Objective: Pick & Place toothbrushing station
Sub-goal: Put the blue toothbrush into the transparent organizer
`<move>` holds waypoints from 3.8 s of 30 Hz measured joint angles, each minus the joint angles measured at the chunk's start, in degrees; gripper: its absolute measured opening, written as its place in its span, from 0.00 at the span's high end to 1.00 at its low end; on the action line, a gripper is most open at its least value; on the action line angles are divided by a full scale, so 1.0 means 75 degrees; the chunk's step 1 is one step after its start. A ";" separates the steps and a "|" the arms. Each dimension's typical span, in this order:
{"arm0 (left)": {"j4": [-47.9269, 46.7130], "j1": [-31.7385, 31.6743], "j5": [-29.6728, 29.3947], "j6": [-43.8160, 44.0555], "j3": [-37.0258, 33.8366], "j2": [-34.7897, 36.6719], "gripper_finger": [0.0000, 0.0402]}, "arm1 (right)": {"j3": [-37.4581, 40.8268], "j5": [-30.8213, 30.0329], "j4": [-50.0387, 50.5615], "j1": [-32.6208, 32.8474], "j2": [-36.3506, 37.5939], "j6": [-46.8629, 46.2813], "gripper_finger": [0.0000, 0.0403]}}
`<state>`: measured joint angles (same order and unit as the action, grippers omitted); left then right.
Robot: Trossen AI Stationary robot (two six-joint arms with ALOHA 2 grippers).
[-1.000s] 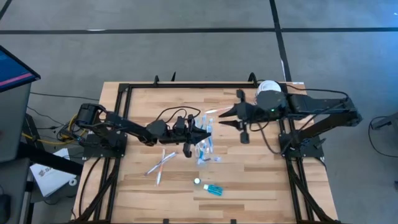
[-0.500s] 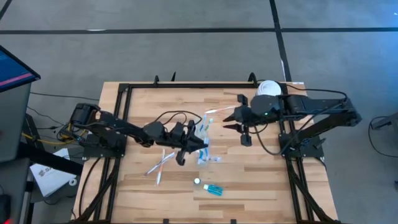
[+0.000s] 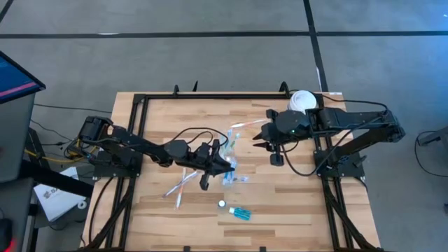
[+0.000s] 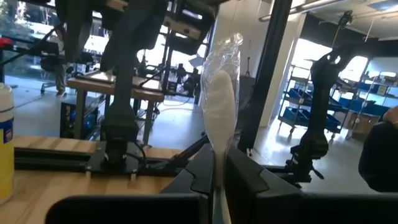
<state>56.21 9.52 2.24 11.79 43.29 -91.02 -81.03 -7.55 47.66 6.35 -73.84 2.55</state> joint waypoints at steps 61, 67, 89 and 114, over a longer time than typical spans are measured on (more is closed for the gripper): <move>-0.0165 0.0799 -0.2326 -0.1102 -0.1244 -0.0012 0.97 | 0.0000 -0.0006 0.0425 -0.0006 0.0003 -0.0148 0.78; 0.0578 0.0799 -0.2323 -0.1103 -0.1244 -0.0644 0.97 | 0.0000 -0.0006 0.0408 -0.0006 0.0003 -0.0146 0.78; 0.1177 0.0781 -0.2337 -0.1081 -0.1241 -0.1565 0.96 | 0.0000 -0.0004 0.0414 -0.0006 0.0003 -0.0143 0.78; 0.1157 0.0793 -0.2259 -0.0912 -0.1241 -0.1561 0.67 | 0.0000 -0.0003 0.0414 -0.0006 0.0003 -0.0140 0.78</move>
<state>64.89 15.46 -14.70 4.95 33.98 -102.73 -81.03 -7.57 50.76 6.30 -73.82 1.50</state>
